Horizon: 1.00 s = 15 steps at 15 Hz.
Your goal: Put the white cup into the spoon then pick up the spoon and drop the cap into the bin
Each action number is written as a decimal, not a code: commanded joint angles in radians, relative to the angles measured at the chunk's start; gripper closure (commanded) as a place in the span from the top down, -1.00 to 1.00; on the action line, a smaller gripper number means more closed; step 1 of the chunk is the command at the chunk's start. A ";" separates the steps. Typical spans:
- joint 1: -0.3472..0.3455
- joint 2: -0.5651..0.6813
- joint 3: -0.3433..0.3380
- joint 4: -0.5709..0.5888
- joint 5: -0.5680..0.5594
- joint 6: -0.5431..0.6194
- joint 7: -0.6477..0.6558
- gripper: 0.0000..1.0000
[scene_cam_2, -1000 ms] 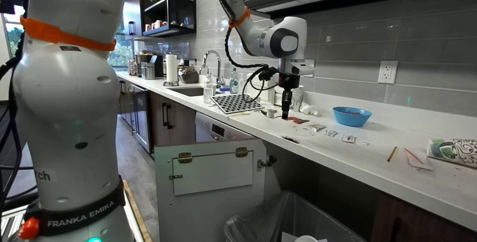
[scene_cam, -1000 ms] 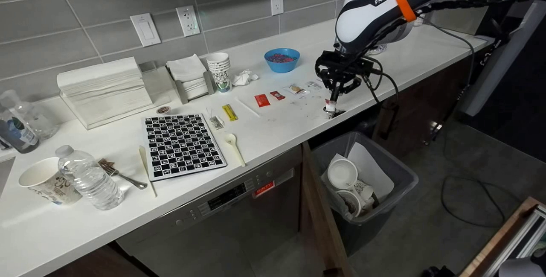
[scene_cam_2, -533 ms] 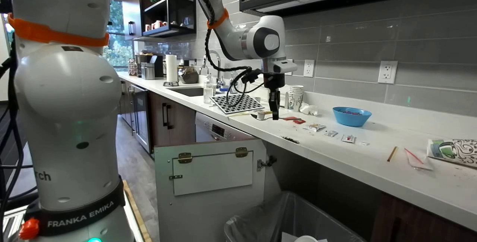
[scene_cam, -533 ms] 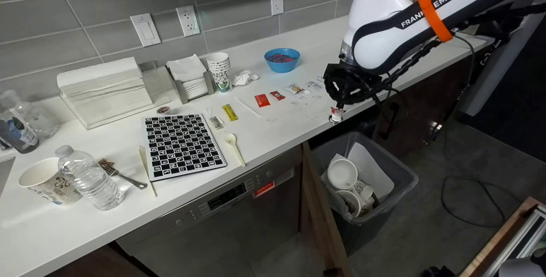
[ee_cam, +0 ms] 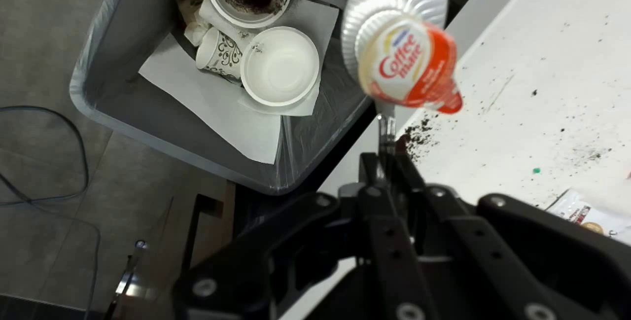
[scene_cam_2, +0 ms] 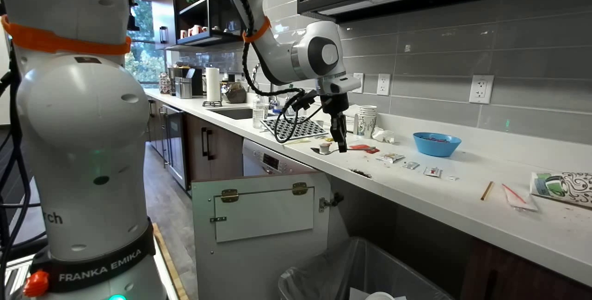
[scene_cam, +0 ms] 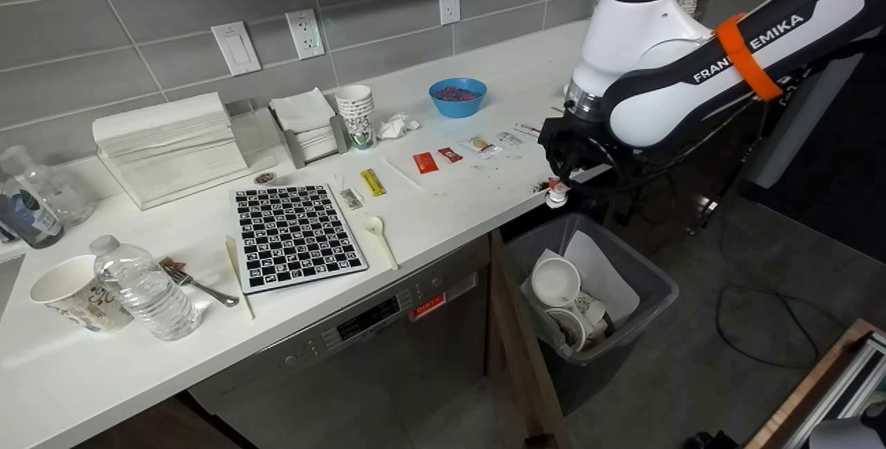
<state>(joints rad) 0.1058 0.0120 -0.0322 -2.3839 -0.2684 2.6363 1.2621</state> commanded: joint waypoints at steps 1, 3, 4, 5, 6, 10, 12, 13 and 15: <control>-0.024 -0.002 0.023 0.001 0.002 -0.002 -0.003 -0.80; -0.024 -0.003 0.024 0.001 0.002 -0.002 -0.002 -0.95; -0.026 -0.014 0.024 0.001 -0.025 -0.032 0.027 -0.95; -0.028 -0.028 0.025 -0.004 -0.046 -0.058 0.050 -0.95; -0.029 -0.039 0.027 -0.010 -0.063 -0.089 0.070 -0.95; -0.035 -0.083 0.049 -0.020 -0.117 -0.246 0.146 -0.95; -0.037 -0.105 0.069 -0.014 -0.144 -0.357 0.195 -0.95; -0.039 -0.116 0.081 -0.010 -0.172 -0.407 0.237 -0.95; -0.039 -0.132 0.103 -0.004 -0.213 -0.485 0.295 -0.95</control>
<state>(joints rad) 0.0816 -0.0790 0.0305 -2.3817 -0.4154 2.2495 1.4595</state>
